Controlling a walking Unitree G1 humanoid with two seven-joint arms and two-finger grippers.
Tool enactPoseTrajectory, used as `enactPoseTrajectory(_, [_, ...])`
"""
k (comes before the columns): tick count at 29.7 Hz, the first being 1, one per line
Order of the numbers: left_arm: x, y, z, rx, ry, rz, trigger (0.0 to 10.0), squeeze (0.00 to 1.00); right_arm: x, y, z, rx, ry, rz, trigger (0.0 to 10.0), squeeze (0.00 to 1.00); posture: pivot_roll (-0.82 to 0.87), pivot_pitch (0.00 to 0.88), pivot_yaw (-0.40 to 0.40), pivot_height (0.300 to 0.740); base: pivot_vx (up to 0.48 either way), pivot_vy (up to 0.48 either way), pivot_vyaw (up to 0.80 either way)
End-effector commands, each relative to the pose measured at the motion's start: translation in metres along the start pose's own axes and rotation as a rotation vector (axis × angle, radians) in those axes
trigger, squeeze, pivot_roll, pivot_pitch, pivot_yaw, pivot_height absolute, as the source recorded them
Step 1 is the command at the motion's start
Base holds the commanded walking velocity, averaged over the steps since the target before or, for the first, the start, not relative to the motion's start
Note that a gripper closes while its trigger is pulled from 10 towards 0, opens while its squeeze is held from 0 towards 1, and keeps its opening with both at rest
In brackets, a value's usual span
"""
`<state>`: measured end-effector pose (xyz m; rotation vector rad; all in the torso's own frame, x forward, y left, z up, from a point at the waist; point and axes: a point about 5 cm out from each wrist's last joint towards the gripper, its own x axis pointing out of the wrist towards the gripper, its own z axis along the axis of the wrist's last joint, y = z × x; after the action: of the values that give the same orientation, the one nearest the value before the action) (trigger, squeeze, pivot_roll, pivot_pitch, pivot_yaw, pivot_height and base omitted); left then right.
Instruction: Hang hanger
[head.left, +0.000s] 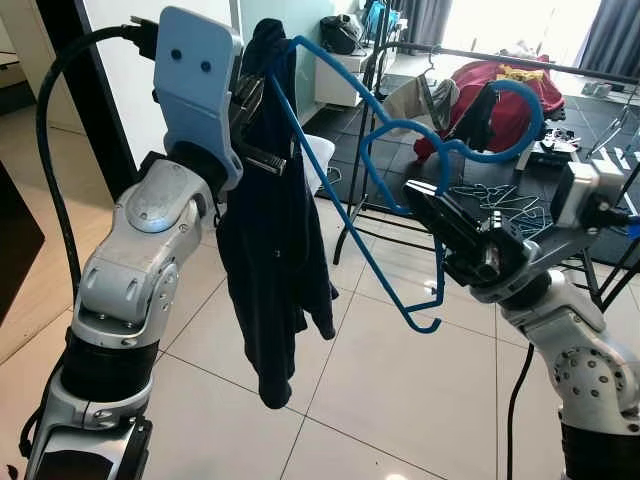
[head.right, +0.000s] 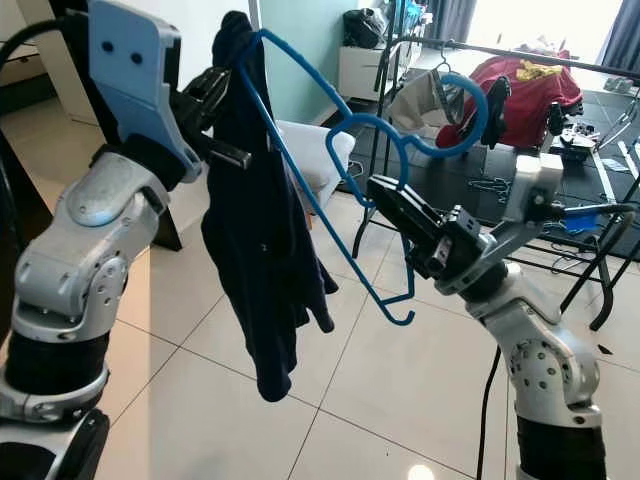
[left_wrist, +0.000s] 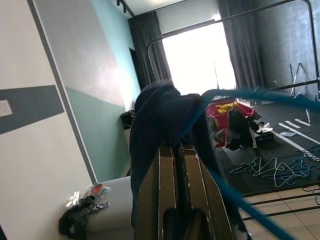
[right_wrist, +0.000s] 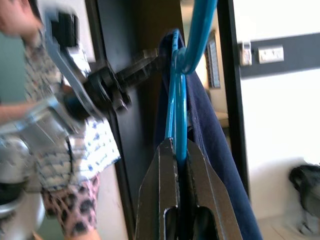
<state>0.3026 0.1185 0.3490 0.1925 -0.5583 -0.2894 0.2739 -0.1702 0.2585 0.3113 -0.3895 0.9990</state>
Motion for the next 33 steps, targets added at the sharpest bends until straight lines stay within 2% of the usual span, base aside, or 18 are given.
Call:
enactPoseTrajectory(1, [0.003, -0.008, 0.009, 0.018, -0.056, -0.067, 0.0, 0.0, -0.001, -0.002, -0.005, -0.023, 0.046, -0.022, 10.0, 0.0, 0.06, 0.0, -0.036, 0.74, 0.0, 0.0, 0.0])
enactPoseTrajectory(3, [0.002, -0.013, 0.013, 0.016, -0.084, -0.127, 0.0, 0.0, -0.002, -0.004, -0.007, -0.029, 0.073, -0.044, 10.0, 0.0, 0.06, 0.0, -0.036, 0.74, 0.0, 0.0, 0.0])
enactPoseTrajectory(4, [0.0, -0.019, 0.015, 0.017, -0.094, -0.202, 0.0, 0.0, -0.003, -0.006, -0.008, -0.033, 0.091, -0.062, 10.0, 0.0, 0.06, 0.0, -0.036, 0.74, 0.0, 0.0, 0.0])
enactPoseTrajectory(5, [0.0, -0.019, 0.015, 0.017, -0.094, -0.202, 0.0, 0.0, -0.003, -0.006, -0.008, -0.033, 0.091, -0.062, 10.0, 0.0, 0.06, 0.0, -0.036, 0.74, 0.0, 0.0, 0.0])
enactPoseTrajectory(8, [-0.011, -0.037, 0.012, 0.033, -0.095, -0.423, 0.0, 0.0, -0.006, -0.013, -0.011, -0.042, 0.136, -0.105, 10.0, 0.0, 0.06, 0.0, -0.042, 0.74, 0.0, 0.0, 0.0])
enactPoseTrajectory(9, [-0.011, -0.037, 0.012, 0.033, -0.095, -0.423, 0.0, 0.0, -0.006, -0.013, -0.011, -0.042, 0.136, -0.105, 10.0, 0.0, 0.06, 0.0, -0.042, 0.74, 0.0, 0.0, 0.0])
enactPoseTrajectory(10, [-0.014, -0.041, 0.009, 0.026, -0.084, -0.481, 0.0, 0.0, -0.006, -0.014, -0.011, -0.043, 0.141, -0.109, 10.0, 0.0, 0.06, 0.0, -0.044, 0.74, 0.0, 0.0, 0.0])
enactPoseTrajectory(12, [-0.014, -0.041, 0.009, 0.026, -0.084, -0.481, 0.0, 0.0, -0.006, -0.014, -0.011, -0.043, 0.141, -0.109, 10.0, 0.0, 0.06, 0.0, -0.044, 0.74, 0.0, 0.0, 0.0])
enactPoseTrajectory(15, [-0.032, -0.057, -0.005, 0.067, -0.027, -0.694, 0.8, 0.0, -0.007, -0.011, -0.011, -0.038, 0.14, -0.08, 10.0, 0.0, 0.06, 0.0, -0.047, 0.74, 0.0, 0.0, 0.0])
enactPoseTrajectory(19, [-0.038, -0.061, -0.016, 0.101, 0.017, -0.75, 1.0, 0.0, -0.007, -0.005, -0.011, -0.028, 0.142, -0.03, 10.0, 0.0, 0.05, 0.0, -0.049, 0.74, 0.0, 0.0, 0.0])
enactPoseTrajectory(20, [-0.039, -0.057, -0.023, 0.147, 0.045, -0.754, 1.1, 0.0, -0.008, -0.001, -0.011, -0.021, 0.152, 0.011, 10.0, 0.0, 0.05, 0.0, -0.05, 0.74, 0.0, 0.0, 0.0])
enactPoseTrajectory(23, [-0.039, -0.056, -0.024, 0.157, 0.049, -0.754, 1.1, 0.0, -0.008, 0.0, -0.011, -0.02, 0.154, 0.018, 10.0, 0.0, 0.05, 0.0, -0.05, 0.74, 0.0, 0.0, 0.0])
enactPoseTrajectory(25, [-0.033, -0.036, -0.027, 0.23, 0.071, -0.685, 0.7, 0.0, -0.01, -0.001, -0.01, -0.022, 0.164, 0.022, 10.0, 0.0, 0.05, 0.0, -0.057, 0.74, 0.0, 0.0, 0.0])
enactPoseTrajectory(26, [-0.033, -0.036, -0.027, 0.23, 0.071, -0.685, 0.7, 0.0, -0.01, -0.001, -0.01, -0.022, 0.164, 0.022, 10.0, 0.0, 0.05, 0.0, -0.057, 0.74, 0.0, 0.0, 0.0])
enactPoseTrajectory(27, [-0.029, -0.024, -0.027, 0.273, 0.084, -0.638, 0.5, 0.0, -0.011, -0.002, -0.01, -0.024, 0.164, 0.017, 10.0, 0.0, 0.05, 0.0, -0.056, 0.74, 0.0, 0.0, 0.0])
enactPoseTrajectory(28, [-0.029, -0.024, -0.027, 0.273, 0.084, -0.638, 0.5, 0.0, -0.011, -0.002, -0.01, -0.024, 0.164, 0.017, 10.0, 0.0, 0.05, 0.0, -0.056, 0.74, 0.0, 0.0, 0.0])
enactPoseTrajectory(31, [-0.019, 0.016, -0.018, 0.388, 0.079, -0.454, 0.4, 0.0, -0.01, -0.007, -0.011, -0.03, 0.152, -0.021, 10.0, 0.0, 0.05, 0.0, -0.056, 0.74, 0.0, 0.0, 0.0])
enactPoseTrajectory(33, [-0.018, 0.021, -0.017, 0.404, 0.077, -0.432, 0.4, 0.0, -0.01, -0.007, -0.011, -0.029, 0.152, -0.022, 10.0, 0.0, 0.05, 0.0, -0.056, 0.74, 0.0, 0.0, 0.0])
